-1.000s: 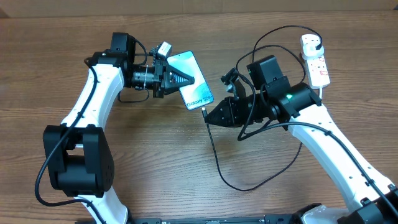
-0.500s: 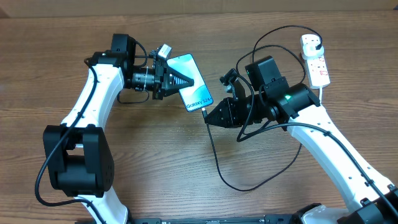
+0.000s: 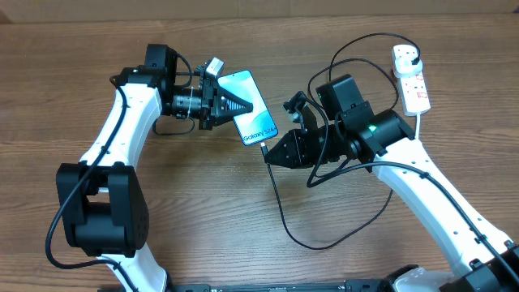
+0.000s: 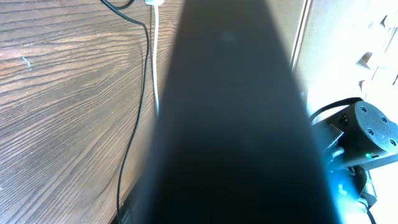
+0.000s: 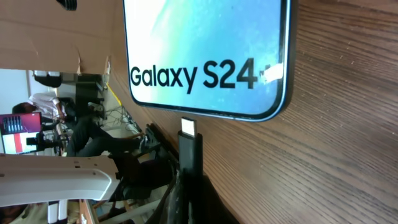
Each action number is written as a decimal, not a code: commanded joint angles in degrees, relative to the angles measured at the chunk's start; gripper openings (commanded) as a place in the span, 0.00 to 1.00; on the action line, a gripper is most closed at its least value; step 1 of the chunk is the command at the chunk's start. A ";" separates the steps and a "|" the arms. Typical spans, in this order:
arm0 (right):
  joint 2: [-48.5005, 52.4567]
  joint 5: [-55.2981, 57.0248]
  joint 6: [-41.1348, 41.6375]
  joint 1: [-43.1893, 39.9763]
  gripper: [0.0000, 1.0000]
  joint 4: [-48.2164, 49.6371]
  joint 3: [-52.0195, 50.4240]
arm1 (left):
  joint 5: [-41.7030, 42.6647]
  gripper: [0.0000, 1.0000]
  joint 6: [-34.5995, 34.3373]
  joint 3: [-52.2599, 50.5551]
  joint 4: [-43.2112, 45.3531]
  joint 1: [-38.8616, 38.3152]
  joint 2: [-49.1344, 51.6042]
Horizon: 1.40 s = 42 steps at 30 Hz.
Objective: Plug charger to phone and switch on socket
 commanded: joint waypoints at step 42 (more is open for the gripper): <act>-1.07 1.57 0.07 0.11 0.04 0.72 1.62 | 3.89 0.04 3.04 0.42 -0.37 0.11 -0.44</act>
